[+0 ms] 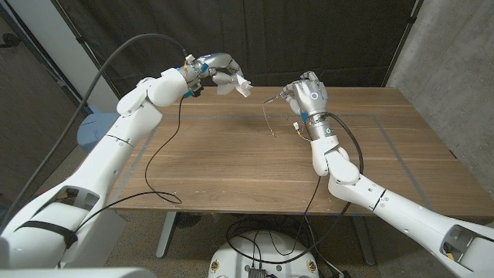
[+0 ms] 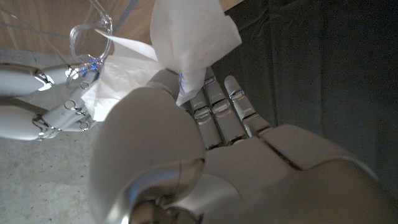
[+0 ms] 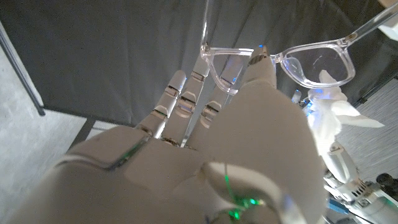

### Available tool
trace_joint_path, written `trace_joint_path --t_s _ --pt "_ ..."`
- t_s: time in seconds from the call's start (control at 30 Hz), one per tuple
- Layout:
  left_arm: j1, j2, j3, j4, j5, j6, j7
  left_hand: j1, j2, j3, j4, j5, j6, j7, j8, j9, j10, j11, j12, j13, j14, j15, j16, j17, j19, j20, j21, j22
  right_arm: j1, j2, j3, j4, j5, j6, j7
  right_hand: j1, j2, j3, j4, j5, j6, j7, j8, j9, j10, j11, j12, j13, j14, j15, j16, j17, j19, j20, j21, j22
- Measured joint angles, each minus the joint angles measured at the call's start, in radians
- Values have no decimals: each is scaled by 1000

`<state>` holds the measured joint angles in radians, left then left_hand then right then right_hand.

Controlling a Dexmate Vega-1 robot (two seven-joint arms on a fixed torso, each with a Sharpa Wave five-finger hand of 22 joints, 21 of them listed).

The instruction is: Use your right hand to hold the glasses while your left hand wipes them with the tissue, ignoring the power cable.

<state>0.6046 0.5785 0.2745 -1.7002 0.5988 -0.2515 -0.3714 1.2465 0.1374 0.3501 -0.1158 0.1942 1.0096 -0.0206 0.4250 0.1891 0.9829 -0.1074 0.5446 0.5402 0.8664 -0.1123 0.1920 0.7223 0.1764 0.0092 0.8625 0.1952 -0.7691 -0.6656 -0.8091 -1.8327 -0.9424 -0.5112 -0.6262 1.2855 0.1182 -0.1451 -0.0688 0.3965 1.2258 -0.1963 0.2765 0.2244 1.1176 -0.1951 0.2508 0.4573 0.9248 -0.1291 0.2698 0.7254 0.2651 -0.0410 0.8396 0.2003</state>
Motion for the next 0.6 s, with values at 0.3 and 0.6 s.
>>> trace_joint_path --t_s 0.3,0.6 --pt "-52 45 62 -28 78 50 -161 -5 5 4 -1 -1 -10 5 -12 5 -3 -3 0 0 -6 2 0 -9 -6 5 0 0 1 -53 28 -119 64 -32 278 0 0 0 0 3 -6 6 -1 6 0 0 0 4 0 0 0 0 0 0 4 2" --pt "-107 57 132 -20 153 71 -302 -5 5 6 2 -1 -12 3 -25 9 -8 -8 -6 -8 -13 5 0 -14 -20 1 0 0 22 -93 40 -186 129 -62 530 5 5 -7 1 3 -11 11 -4 10 0 0 0 5 0 0 -4 4 0 0 8 2"
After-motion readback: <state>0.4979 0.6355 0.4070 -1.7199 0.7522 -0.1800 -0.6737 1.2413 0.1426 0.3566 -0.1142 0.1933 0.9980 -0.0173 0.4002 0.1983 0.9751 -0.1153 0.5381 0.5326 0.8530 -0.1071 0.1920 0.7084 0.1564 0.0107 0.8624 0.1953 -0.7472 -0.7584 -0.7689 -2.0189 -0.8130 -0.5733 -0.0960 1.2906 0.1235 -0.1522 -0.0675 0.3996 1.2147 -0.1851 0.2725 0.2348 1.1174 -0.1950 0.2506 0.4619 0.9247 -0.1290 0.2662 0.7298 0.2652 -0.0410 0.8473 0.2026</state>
